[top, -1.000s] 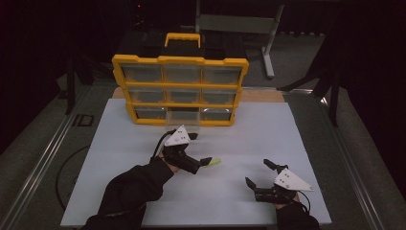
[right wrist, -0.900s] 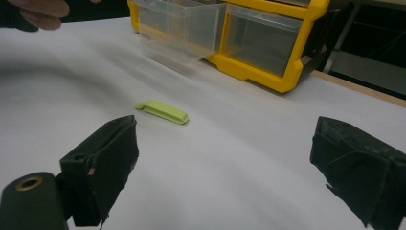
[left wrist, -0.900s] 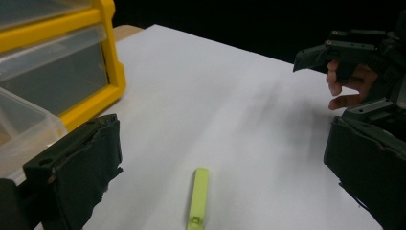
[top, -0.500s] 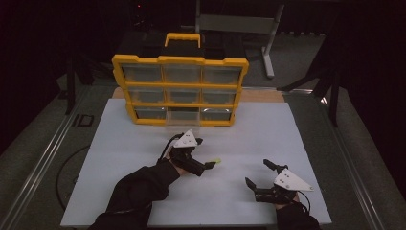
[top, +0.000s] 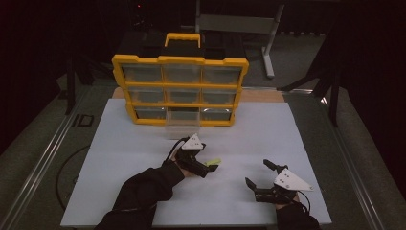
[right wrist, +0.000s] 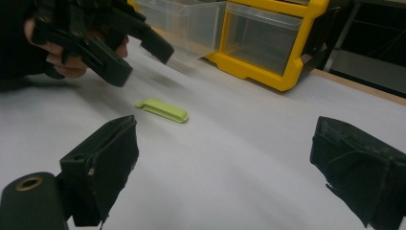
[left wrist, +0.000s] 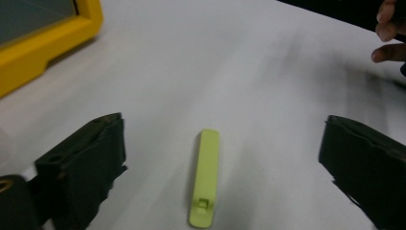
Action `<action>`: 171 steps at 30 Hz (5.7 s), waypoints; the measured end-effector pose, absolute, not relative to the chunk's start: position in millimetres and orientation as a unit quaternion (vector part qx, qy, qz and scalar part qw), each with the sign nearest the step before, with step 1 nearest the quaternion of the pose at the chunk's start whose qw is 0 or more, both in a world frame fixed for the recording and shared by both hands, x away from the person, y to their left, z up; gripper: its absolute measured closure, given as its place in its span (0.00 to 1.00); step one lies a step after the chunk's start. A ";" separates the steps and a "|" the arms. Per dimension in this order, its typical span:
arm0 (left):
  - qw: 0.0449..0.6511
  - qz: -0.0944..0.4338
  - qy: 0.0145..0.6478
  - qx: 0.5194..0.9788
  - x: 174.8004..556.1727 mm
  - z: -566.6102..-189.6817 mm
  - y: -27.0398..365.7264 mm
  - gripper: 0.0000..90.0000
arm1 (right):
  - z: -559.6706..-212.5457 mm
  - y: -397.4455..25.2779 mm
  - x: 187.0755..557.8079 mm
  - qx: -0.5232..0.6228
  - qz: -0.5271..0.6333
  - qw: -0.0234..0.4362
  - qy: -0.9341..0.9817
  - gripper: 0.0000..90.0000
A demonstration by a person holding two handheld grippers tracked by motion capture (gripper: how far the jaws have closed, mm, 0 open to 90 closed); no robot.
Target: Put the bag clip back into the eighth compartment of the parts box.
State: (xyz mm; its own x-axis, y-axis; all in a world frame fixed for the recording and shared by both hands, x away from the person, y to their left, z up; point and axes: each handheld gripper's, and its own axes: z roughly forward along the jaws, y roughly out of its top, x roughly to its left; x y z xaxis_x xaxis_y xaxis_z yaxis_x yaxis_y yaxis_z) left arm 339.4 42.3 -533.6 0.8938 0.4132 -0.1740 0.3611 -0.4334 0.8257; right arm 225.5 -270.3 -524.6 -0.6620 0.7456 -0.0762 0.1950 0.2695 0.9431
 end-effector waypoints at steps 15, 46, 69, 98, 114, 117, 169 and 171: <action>0.438 0.013 0.225 0.870 345.4 -543.2 38.3 0.33 | -525.3 -270.8 225.8 0.315 0.517 0.264 0.751 0.10; 0.365 0.030 0.210 0.906 349.6 -544.6 22.8 0.85 | -525.7 -270.9 225.9 0.314 0.517 0.263 0.752 0.10; 0.356 0.014 0.187 0.916 350.2 -532.7 27.5 0.87 | -526.0 -270.7 226.4 0.314 0.517 0.263 0.752 0.10; 0.360 0.022 0.161 0.919 342.0 -486.9 48.5 0.87 | -526.1 -270.7 226.5 0.314 0.516 0.263 0.752 0.10; 0.372 0.035 0.155 0.915 338.7 -456.9 64.1 0.87 | -526.2 -270.4 226.7 0.315 0.516 0.264 0.752 0.10; 0.370 0.039 0.151 0.916 338.9 -450.9 67.0 0.87 | -526.3 -269.9 226.6 0.317 0.516 0.262 0.751 0.10; 0.410 0.081 0.173 0.892 370.0 -371.7 103.1 0.87 | -525.6 -270.0 226.3 0.312 0.515 0.265 0.753 0.10; 0.414 0.084 0.181 0.888 375.5 -367.0 105.5 0.87 | -525.7 -270.2 226.4 0.312 0.517 0.264 0.752 0.10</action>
State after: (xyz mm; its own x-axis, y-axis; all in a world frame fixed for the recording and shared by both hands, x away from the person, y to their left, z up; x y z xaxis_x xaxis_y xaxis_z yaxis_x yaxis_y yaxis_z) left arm 375.5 105.5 -367.0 0.9200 0.3918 -0.0007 0.2527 -0.5920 0.7653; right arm 226.4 -270.2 -525.7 -0.6655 0.7426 -0.0754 0.1961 0.2713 0.9423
